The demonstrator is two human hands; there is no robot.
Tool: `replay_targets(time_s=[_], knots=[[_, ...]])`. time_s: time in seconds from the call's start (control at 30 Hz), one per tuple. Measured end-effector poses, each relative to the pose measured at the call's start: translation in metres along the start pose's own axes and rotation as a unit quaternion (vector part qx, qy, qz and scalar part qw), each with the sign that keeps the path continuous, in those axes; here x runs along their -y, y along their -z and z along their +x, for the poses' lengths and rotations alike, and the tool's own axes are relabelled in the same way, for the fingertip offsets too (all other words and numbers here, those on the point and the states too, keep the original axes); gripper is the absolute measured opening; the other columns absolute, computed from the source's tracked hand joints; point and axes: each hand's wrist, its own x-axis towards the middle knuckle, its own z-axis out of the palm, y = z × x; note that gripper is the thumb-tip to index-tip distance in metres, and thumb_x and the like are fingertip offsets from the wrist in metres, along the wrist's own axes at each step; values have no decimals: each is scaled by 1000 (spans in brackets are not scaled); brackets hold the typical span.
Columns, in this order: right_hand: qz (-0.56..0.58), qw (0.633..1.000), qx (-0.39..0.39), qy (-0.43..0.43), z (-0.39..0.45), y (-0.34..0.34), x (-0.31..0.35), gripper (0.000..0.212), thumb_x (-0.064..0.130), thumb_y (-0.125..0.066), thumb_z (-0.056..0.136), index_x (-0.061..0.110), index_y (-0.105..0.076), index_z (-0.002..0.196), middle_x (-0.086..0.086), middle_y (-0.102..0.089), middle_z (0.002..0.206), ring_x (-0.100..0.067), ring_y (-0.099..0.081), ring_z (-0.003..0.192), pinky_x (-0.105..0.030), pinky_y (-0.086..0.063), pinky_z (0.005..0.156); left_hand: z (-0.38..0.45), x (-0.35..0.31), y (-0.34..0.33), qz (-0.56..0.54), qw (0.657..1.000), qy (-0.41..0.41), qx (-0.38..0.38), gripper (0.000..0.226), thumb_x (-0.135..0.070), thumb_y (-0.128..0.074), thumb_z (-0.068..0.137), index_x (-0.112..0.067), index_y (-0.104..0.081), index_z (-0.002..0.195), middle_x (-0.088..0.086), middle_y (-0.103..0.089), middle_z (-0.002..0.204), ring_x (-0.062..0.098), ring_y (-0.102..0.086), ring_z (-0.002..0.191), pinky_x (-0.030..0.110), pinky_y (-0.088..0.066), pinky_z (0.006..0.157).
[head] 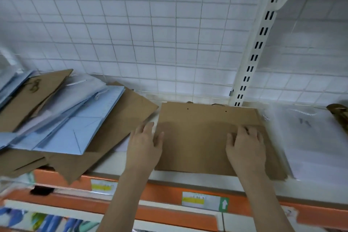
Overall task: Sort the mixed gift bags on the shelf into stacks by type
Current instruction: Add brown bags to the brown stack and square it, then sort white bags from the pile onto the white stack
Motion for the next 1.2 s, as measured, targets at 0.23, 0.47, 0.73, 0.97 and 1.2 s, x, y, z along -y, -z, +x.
replay_targets(time_s=[0.23,0.47,0.73,0.97,1.2], knots=[[59,992,24,109,-34,-19,118,36,31,-40,96,8,-51,123,-9,-52,122,-26,-45,118,-35,-39,94,19,78,79,10,998,6,-56,27,-29,-54,91,-8,-61,107,9,-65,97,31,-60,93,35,-44,74],[147,976,-57,150,-76,-51,270,22,21,-51,90,3,-61,85,-18,-61,84,-37,-58,82,-35,-38,64,52,208,180,-1,993,-4,-115,22,-22,-61,87,-10,-65,105,2,-68,78,27,-66,75,28,-45,64],[183,960,-20,210,-106,-61,392,34,28,-46,95,11,-56,122,-8,-62,111,-26,-53,108,-37,-44,86,76,315,251,16,987,73,-144,23,-23,-58,89,-12,-65,108,5,-69,89,26,-61,77,29,-40,69],[176,945,-34,274,-114,-77,437,17,22,-51,92,11,-64,93,-8,-65,87,-30,-56,85,-38,-44,72,72,360,261,24,983,110,-145,19,-21,-59,88,-10,-67,100,2,-64,74,25,-61,72,26,-37,65],[161,942,-49,289,-117,-82,479,20,24,-50,92,10,-64,92,-6,-64,84,-28,-55,84,-35,-41,71,92,406,295,35,968,153,-196,17,-21,-56,89,-9,-67,95,3,-63,78,18,-51,69,25,-34,67]])
